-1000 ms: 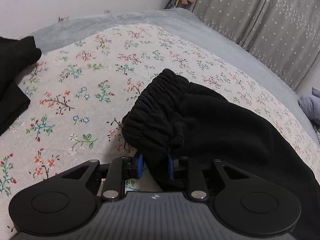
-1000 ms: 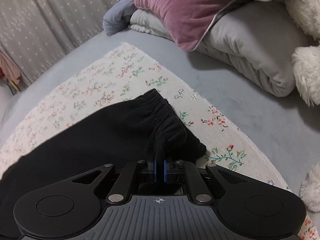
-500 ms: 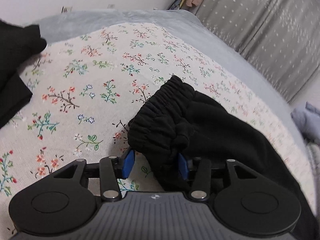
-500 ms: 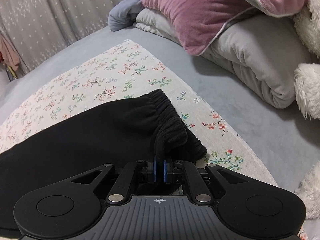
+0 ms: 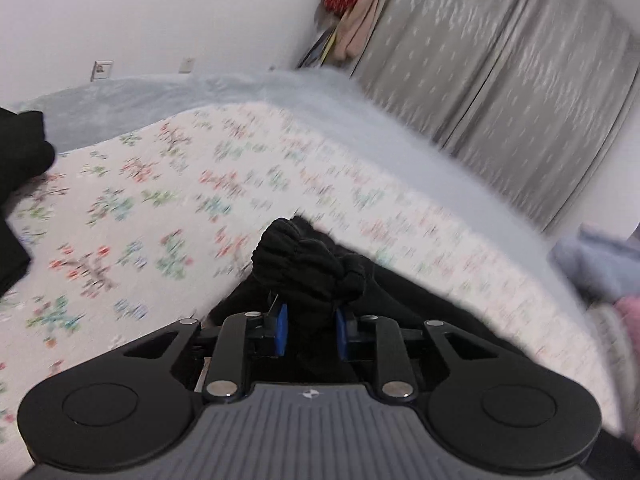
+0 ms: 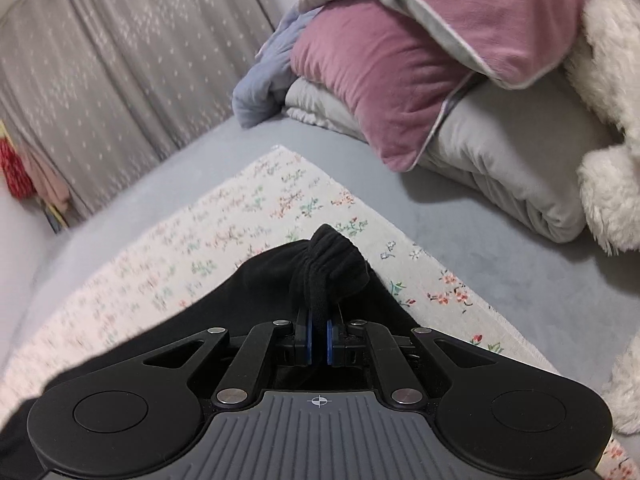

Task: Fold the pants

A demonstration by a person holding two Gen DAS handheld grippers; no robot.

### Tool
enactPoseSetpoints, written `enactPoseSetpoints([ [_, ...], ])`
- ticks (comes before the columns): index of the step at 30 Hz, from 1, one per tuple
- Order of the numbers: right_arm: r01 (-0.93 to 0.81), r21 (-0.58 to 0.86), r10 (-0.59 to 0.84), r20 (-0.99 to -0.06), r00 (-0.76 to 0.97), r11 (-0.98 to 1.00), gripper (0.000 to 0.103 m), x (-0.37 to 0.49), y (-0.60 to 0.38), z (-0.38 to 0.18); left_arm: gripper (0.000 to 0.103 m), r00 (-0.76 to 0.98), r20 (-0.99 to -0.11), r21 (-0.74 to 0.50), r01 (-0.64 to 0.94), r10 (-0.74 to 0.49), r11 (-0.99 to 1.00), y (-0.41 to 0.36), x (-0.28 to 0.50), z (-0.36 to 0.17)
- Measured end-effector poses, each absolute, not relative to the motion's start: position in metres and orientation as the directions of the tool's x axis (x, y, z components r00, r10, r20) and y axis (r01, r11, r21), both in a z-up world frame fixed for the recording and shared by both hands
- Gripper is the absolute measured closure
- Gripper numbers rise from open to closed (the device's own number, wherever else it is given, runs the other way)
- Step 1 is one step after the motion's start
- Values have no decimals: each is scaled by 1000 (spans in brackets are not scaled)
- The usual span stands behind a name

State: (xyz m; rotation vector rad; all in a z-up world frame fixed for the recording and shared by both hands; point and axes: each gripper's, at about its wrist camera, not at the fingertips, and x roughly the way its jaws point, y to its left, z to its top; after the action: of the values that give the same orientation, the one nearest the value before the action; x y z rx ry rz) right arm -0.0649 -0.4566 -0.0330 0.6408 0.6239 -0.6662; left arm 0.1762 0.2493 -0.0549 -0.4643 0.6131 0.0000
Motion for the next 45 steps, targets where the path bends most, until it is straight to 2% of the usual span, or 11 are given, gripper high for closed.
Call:
enactPoseSetpoints([
  [5,752,268,-312,-788,531,603,97,-55,-468,-63,76,865,-465,-485,-69,-190,872,254,191,-64],
  [9,696,288,-362,-689,628,658,97,-58,-456,-40,76,923,-313,-541,21,-224,840,255,181,-50],
  [14,717,241,-323,-768,553,654,97,-63,-464,-54,71,712,-697,-257,-135,-87,957,235,202,-92],
  [16,715,201,-280,-823,494,669,97,-61,-467,-69,68,713,-697,-239,-130,-76,962,233,195,-91],
  [20,699,134,-288,-844,452,703,95,-58,-457,-73,25,704,-709,-86,-145,41,986,227,194,-82],
  [21,697,102,-301,-851,431,709,94,-55,-455,-74,23,700,-712,-85,-163,54,983,230,195,-80],
  [24,689,63,-314,-857,408,722,86,-53,-454,-76,22,704,-710,-231,-220,-10,948,255,192,-74],
  [28,745,-143,-544,-773,327,651,20,-58,-453,-55,24,755,-655,-375,-347,19,859,280,163,-51],
  [31,741,-123,-590,-695,411,660,18,-60,-443,-36,24,806,-590,-342,-300,46,891,265,158,-32],
  [37,499,-50,-402,-664,631,865,20,-4,-365,-35,24,775,-599,-361,-36,-202,932,191,173,-44],
  [45,255,-158,-267,-837,478,954,21,55,-291,-115,33,635,-766,-161,-39,-99,986,153,191,-101],
])
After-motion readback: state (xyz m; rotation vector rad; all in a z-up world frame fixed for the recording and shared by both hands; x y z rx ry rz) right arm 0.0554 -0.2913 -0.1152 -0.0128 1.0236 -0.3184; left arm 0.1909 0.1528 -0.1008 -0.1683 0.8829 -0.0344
